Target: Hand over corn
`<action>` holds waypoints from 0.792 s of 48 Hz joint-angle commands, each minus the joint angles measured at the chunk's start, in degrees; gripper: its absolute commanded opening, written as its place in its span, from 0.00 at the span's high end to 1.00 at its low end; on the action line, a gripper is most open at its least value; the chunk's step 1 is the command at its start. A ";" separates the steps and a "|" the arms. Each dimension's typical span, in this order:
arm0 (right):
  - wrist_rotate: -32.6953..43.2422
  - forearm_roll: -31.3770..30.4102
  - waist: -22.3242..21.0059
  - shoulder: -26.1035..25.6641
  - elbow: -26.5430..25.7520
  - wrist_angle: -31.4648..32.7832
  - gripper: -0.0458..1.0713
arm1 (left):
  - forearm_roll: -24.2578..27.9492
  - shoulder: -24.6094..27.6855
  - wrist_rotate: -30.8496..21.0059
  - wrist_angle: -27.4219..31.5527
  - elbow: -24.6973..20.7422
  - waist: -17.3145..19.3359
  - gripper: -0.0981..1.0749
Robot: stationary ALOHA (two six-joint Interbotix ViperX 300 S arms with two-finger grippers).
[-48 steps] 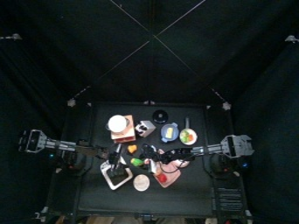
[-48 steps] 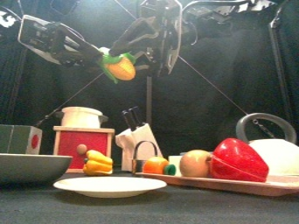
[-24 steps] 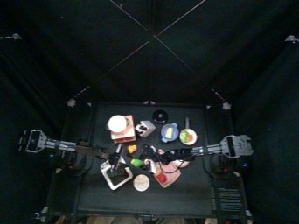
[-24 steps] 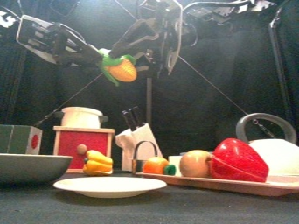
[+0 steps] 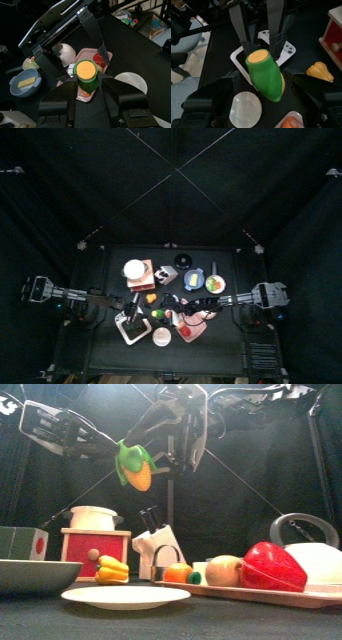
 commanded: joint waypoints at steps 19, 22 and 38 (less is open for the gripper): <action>-0.18 0.26 -0.44 -2.02 0.62 0.97 0.02 | 0.00 -0.62 0.00 0.09 -0.97 0.00 0.33; -0.26 0.26 -0.44 -2.37 0.97 1.14 0.02 | -0.09 -0.62 0.00 0.00 -0.97 0.00 0.33; -0.09 0.35 -0.44 -6.59 4.04 1.67 0.02 | 0.00 -0.70 0.00 0.18 -0.79 0.09 0.33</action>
